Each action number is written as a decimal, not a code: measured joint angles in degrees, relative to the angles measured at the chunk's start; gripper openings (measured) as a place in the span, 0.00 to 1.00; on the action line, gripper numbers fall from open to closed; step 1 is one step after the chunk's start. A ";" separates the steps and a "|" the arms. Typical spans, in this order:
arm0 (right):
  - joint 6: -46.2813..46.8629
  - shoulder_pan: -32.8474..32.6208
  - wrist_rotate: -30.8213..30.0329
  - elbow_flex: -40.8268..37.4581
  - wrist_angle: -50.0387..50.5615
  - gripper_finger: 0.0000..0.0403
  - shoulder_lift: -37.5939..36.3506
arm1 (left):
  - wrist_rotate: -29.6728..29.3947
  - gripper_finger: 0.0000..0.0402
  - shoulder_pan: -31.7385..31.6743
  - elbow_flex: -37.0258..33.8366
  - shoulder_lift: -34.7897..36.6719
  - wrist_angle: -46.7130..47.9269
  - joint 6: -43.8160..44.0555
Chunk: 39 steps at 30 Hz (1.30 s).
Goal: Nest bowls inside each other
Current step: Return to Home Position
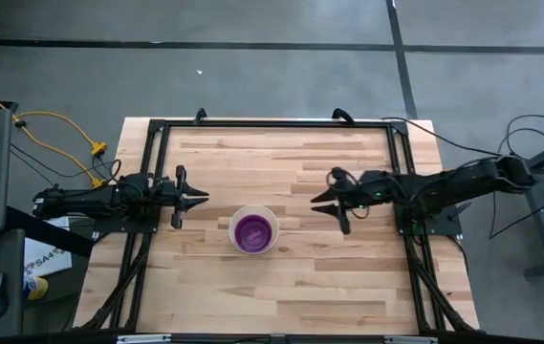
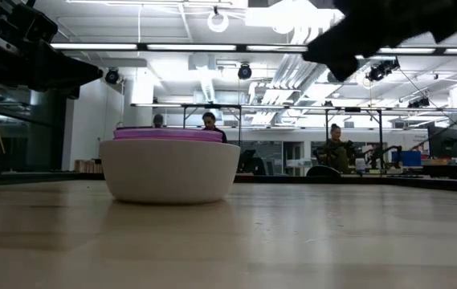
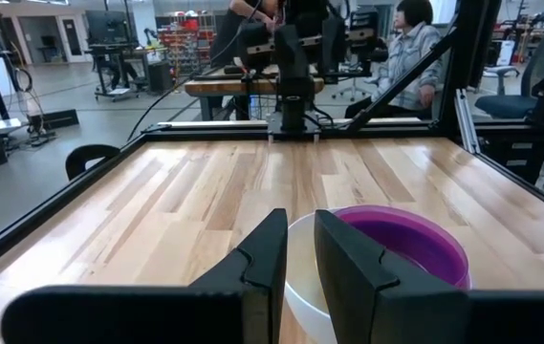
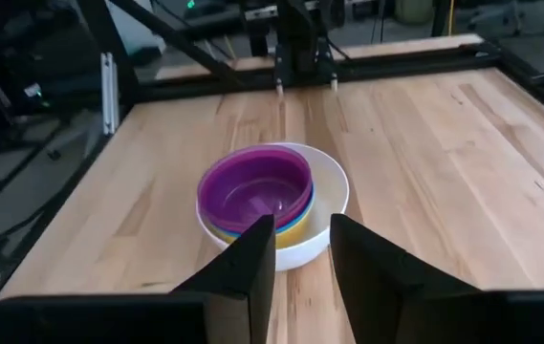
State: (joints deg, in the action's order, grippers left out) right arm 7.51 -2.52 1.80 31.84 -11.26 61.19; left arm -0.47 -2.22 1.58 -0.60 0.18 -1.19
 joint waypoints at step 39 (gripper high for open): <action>1.29 0.00 1.75 -28.35 -22.67 0.24 -21.74 | 0.00 0.15 0.00 -0.01 0.00 -0.02 0.02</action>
State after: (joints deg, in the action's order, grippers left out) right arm 8.80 -2.52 3.55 3.49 -33.93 39.45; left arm -0.47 -2.22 1.57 -0.60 0.16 -1.17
